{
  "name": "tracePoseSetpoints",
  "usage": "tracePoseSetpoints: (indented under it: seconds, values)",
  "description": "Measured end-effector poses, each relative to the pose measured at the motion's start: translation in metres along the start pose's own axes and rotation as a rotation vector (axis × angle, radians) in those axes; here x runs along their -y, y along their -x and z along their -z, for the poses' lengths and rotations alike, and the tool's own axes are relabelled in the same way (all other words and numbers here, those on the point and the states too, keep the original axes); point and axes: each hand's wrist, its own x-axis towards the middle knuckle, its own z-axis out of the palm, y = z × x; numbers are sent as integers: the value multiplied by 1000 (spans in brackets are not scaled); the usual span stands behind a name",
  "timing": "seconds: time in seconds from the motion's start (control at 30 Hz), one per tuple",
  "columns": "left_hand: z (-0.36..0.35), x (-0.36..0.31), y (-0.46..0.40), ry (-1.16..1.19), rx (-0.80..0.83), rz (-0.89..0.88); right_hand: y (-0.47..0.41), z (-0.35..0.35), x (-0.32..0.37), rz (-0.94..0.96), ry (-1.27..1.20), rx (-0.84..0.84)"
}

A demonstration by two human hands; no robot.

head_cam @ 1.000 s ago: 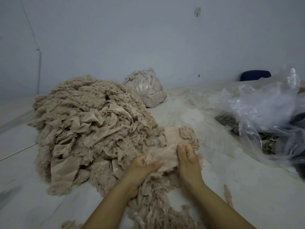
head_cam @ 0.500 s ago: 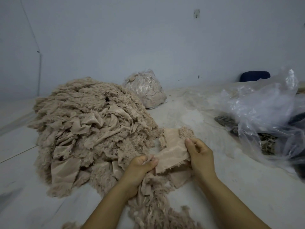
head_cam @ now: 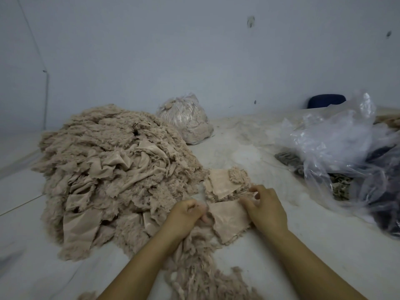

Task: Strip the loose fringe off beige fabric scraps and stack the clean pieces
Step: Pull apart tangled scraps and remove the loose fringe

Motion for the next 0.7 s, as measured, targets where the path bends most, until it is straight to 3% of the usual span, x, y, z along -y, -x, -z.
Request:
tracePoseSetpoints:
  seconds: [0.07, 0.1, 0.2, 0.27, 0.4, 0.53, 0.63, 0.7]
  values:
    - [5, -5, -2, 150, -70, 38, 7, 3, 14, 100, -181, -56]
    - [6, -8, -4, 250, -102, 71, 11, 4, 22, 137, -316, 24]
    - [1, -19, -12, 502, -180, 140, 34, 3, 50, 156, -612, 520]
    - [-6, -24, -14, 586, -214, 167, 43, -6, 59, 115, -719, 652]
    - [-4, -13, -15, 497, -215, 210, 42, -11, 68, -58, -959, 511]
    - [0, -4, -5, 635, 42, 202, 38, -13, 69, -89, -947, 436]
    - [0, 4, -3, 630, -29, 156, 38, -19, 66, -109, -944, 366]
    - [2, 9, -5, 614, -126, 128, 39, -22, 64, -36, -913, 417]
